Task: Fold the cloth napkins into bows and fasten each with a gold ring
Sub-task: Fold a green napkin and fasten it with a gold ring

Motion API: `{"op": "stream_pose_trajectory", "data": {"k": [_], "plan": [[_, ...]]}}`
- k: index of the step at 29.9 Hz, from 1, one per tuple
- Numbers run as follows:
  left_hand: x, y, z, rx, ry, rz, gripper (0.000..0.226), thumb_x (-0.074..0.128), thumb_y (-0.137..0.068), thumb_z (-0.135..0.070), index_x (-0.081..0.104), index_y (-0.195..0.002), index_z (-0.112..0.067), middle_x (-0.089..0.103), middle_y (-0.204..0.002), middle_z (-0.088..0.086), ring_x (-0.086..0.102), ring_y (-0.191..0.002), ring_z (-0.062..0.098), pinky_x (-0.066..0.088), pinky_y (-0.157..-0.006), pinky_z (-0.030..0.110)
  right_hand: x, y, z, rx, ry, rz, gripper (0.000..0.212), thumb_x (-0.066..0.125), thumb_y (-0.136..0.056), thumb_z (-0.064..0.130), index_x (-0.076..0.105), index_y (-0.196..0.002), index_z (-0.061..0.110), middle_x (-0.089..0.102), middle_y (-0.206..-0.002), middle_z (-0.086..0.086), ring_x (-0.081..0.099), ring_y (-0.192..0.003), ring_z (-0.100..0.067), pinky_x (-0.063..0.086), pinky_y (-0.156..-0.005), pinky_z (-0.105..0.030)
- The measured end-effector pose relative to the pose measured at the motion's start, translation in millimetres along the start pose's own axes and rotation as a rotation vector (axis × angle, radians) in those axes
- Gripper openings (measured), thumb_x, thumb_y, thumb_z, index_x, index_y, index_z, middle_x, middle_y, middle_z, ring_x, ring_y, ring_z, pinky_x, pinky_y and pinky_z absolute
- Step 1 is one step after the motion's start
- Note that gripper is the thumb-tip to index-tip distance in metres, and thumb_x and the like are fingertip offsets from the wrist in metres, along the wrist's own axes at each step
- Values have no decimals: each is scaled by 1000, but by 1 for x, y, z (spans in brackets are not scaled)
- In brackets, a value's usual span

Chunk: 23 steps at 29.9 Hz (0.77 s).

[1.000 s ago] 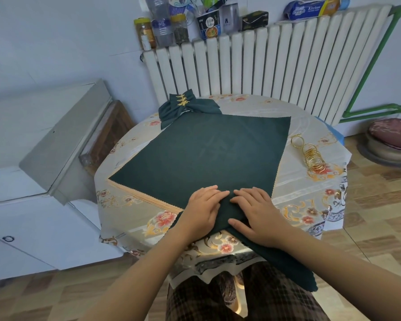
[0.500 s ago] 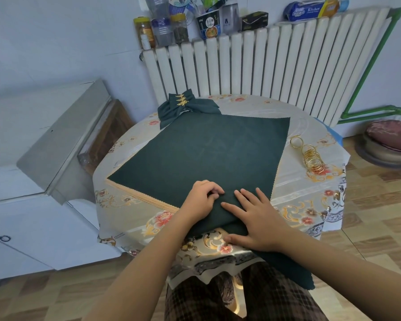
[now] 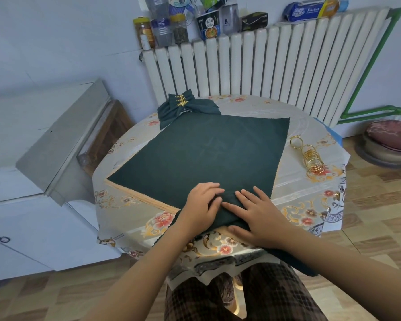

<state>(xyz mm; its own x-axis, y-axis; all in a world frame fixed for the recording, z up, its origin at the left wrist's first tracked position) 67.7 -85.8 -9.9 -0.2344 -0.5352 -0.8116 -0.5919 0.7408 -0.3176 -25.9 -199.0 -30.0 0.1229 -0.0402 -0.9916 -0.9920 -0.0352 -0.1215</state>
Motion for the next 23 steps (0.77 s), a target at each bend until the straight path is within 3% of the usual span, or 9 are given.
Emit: {"op": "stream_pose_trajectory", "data": {"k": [3, 5, 7, 12, 15, 17, 20, 23], "plan": [[15, 20, -10, 122, -116, 307, 60, 36, -96, -46, 28, -148, -18, 15, -153, -10, 5, -143, 4, -2, -117, 23, -2, -1, -2, -11, -26, -26, 62, 18, -93, 61, 59, -125, 27, 65, -117, -15, 63, -108, -30, 45, -97, -47], [19, 26, -9, 154, -209, 381, 67, 32, -96, -50, 10, -152, -18, 0, -156, -9, -7, -144, 4, -8, -116, 22, -5, -2, -3, -47, -14, -53, 66, 11, -95, 60, 61, -123, 26, 67, -115, -14, 65, -105, -29, 49, -93, -43], [17, 24, -7, 150, -248, 379, 62, 32, -100, -44, 9, -151, -17, 3, -158, -5, -4, -145, 5, -8, -116, 21, -10, -5, -4, -108, 1, -92, 63, 14, -96, 57, 63, -119, 25, 69, -111, -11, 67, -101, -26, 52, -89, -39], [9, 10, -8, 167, -271, 311, 53, 40, -100, -31, 22, -149, -20, 28, -153, -4, 21, -140, 10, 6, -114, 20, -22, -12, -8, -228, 4, -138, 44, 42, -86, 46, 65, -116, 22, 71, -104, -1, 68, -95, -17, 54, -82, -30], [8, 0, -6, 168, -305, 334, 53, 40, -100, -29, 21, -150, -24, 35, -148, -4, 27, -134, 12, 17, -113, 26, -20, -17, -17, -209, -106, 24, 47, 48, -95, 39, 41, -139, 26, 60, -126, 1, 57, -115, -17, 41, -101, -30], [9, -3, -3, 163, -337, 355, 54, 38, -101, -30, 16, -150, -27, 33, -147, -5, 25, -134, 12, 20, -113, 28, -19, -18, -22, -201, -170, 33, 51, 52, -94, 34, 34, -142, 30, 61, -123, 1, 58, -109, -19, 44, -95, -30], [11, -1, 1, 151, -348, 383, 55, 35, -101, -33, 12, -151, -29, 28, -149, -6, 21, -136, 12, 16, -115, 29, -18, -12, -24, -280, -160, -139, 48, 67, -85, 21, 51, -129, 27, 65, -114, -6, 67, -88, -24, 56, -70, -33], [12, -4, 1, 116, -436, 453, 55, 31, -102, -34, 8, -152, -25, 20, -154, -5, 12, -141, 12, 1, -118, 32, -11, -6, -27, -313, -129, -208, 37, 55, -84, 19, 61, -120, 25, 65, -116, -10, 68, -88, -25, 57, -67, -31]]}}
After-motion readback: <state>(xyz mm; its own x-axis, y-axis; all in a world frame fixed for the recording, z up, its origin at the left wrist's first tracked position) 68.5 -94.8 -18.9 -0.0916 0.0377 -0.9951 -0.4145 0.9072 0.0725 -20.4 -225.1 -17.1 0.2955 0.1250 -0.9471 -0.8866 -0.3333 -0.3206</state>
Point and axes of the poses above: each hand's wrist, its own y-axis away from the middle knuckle, its own x-axis out of the palm, z = x × y, the point moved 6 cm from there along -y, towards the middle knuckle
